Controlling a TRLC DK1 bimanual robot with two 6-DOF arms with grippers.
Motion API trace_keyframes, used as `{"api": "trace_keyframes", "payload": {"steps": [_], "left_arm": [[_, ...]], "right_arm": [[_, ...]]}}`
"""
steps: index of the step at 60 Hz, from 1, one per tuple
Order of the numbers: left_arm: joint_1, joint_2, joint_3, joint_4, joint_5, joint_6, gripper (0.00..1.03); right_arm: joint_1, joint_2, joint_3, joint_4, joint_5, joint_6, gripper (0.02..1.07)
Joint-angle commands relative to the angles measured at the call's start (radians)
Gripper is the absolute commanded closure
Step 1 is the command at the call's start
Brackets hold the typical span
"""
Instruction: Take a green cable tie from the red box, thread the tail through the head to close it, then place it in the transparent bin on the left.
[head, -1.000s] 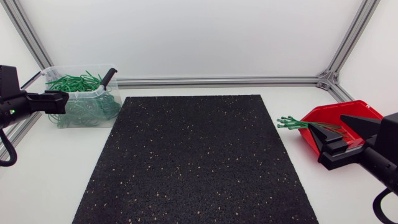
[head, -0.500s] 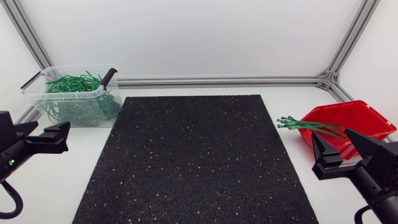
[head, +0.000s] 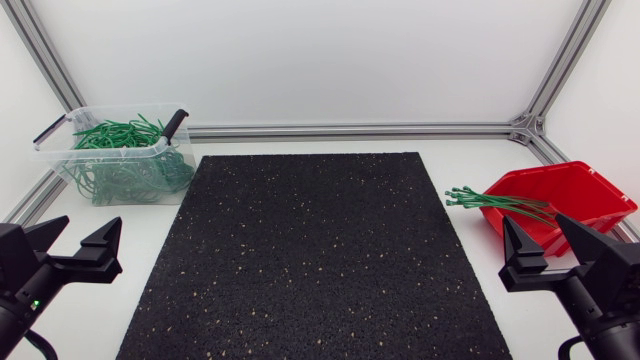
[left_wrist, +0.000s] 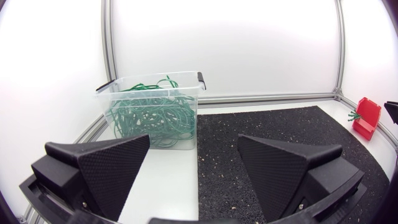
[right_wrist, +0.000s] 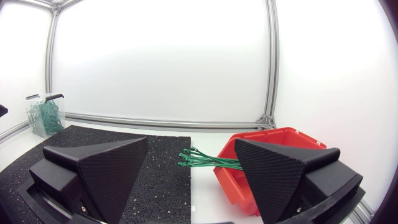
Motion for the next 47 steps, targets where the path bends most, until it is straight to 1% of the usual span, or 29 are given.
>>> {"api": "trace_keyframes", "payload": {"steps": [1, 30, 47], "left_arm": [[-0.021, -0.045, -0.045, 0.015, -0.018, -0.029, 0.05], [-0.122, -0.294, -0.199, 0.039, -0.093, -0.072, 0.05], [-0.124, -0.297, -0.201, 0.039, -0.094, -0.073, 0.05]], "right_arm": [[0.007, -0.006, -0.023, 0.014, 0.009, 0.022, 0.06], [0.007, -0.006, -0.023, 0.014, 0.009, 0.022, 0.06], [0.007, -0.006, -0.023, 0.014, 0.009, 0.022, 0.06]]}}
